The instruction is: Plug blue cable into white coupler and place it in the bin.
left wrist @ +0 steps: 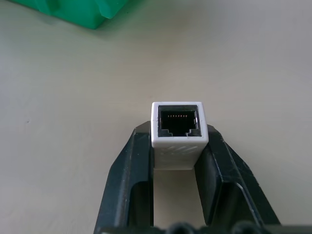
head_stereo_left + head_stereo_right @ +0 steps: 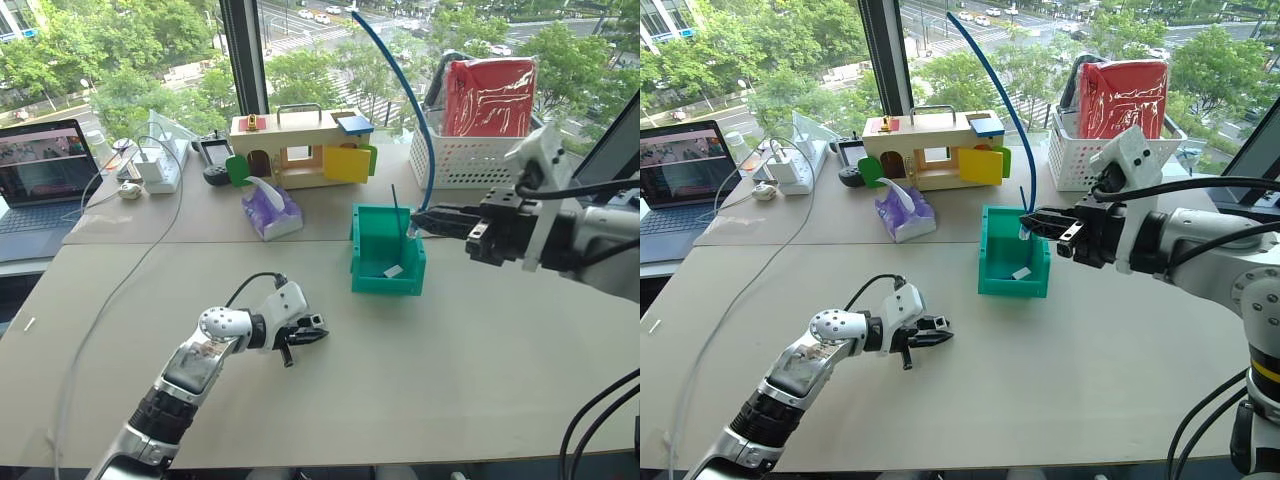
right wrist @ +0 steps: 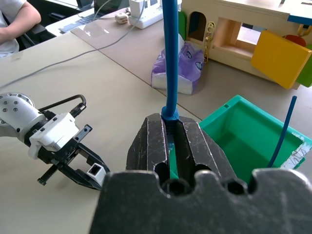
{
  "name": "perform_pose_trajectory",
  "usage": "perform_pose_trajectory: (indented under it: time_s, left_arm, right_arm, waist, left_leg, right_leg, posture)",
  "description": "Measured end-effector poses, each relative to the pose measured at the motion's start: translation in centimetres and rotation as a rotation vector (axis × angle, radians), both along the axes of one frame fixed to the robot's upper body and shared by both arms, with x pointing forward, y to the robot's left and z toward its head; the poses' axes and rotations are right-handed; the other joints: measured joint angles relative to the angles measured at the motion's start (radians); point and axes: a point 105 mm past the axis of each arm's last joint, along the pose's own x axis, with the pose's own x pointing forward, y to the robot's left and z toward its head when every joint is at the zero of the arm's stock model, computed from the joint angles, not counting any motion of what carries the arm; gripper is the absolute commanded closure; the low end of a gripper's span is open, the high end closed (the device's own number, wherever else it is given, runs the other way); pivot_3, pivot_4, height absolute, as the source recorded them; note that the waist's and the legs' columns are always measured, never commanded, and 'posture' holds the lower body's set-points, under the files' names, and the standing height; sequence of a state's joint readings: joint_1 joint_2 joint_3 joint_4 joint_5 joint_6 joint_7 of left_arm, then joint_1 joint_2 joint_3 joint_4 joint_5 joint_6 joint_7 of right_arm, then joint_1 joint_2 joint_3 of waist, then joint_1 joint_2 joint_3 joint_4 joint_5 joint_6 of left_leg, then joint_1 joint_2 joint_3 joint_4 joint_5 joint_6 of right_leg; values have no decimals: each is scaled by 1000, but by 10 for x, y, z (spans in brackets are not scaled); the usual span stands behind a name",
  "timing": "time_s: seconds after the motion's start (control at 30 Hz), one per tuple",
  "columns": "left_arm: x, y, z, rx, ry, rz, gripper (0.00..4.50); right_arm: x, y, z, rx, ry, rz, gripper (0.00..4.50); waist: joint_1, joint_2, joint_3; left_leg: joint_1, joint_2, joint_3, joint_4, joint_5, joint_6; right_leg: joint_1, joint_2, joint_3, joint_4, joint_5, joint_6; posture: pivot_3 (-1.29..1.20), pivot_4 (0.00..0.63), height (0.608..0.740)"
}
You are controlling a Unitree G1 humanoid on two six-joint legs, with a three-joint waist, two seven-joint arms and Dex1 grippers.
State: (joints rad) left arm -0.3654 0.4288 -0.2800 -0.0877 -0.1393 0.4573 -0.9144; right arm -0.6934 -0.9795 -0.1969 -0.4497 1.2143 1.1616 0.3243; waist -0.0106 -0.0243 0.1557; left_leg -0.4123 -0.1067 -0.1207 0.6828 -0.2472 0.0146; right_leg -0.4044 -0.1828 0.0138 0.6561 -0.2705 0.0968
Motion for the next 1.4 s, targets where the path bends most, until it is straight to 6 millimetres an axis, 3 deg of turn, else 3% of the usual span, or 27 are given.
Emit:
perform_pose_trajectory:
  time_s: [0.2, 0.33, 0.47, 0.57, 0.8, 1.03, 1.4]
  left_arm:
    - [-10, -17, -2, 0, -2, -64, 3834]
    - [-4, -28, 2, 11, -38, -56, 3834]
    - [-1, -47, 12, -29, -71, -56, 3834]
    - [0, -56, 8, -17, -72, -53, 3834]
    - [2, -57, 1, 34, -17, -52, 3834]
    - [3, -62, 4, 69, 14, -71, 3834]
    - [2, -66, 3, 108, 51, -87, 3834]
  right_arm:
    - [4, -1, -7, 22, 31, -51, 4500]
    - [11, 6, -19, 100, 70, -95, 4500]
    - [15, 23, -46, 142, 134, -144, 4500]
    - [15, 33, -67, 159, 178, -191, 4500]
    - [16, 31, -74, 165, 145, -309, 4500]
    - [5, 35, -109, 162, 212, -390, 4500]
    - [-2, 43, -116, 192, 198, -443, 4500]
  waist:
    - [1, 0, 0]
    - [1, 0, 0]
    - [-1, 0, 0]
    - [-2, 0, 0]
    - [-2, 0, 0]
    - [-3, 0, 0]
    - [-3, 0, 0]
  left_leg:
    - [0, 0, 0, 0, 0, 0]
    - [0, 0, 0, 0, 0, 0]
    - [0, 0, 0, 0, 3, -4]
    - [-1, 0, 0, 0, 3, -5]
    - [0, 0, 0, 0, 3, -5]
    - [2, -1, 0, -1, 3, -5]
    - [5, -1, 0, -1, 1, -1]
  right_leg:
    - [0, 0, 0, 0, 0, 0]
    - [0, 0, 1, 0, 0, 0]
    - [0, 0, 1, 1, 0, 0]
    - [-1, 0, 1, 2, 0, 0]
    - [0, 1, 1, 3, 0, 0]
    - [1, 1, 1, 4, 0, 0]
    - [2, 1, 1, 3, 0, 0]
  posture:
    - [0, 150, 740]
    - [0, 150, 740]
    - [0, 150, 740]
    - [0, 150, 740]
    - [0, 150, 740]
    - [0, 150, 740]
    - [0, 150, 740]
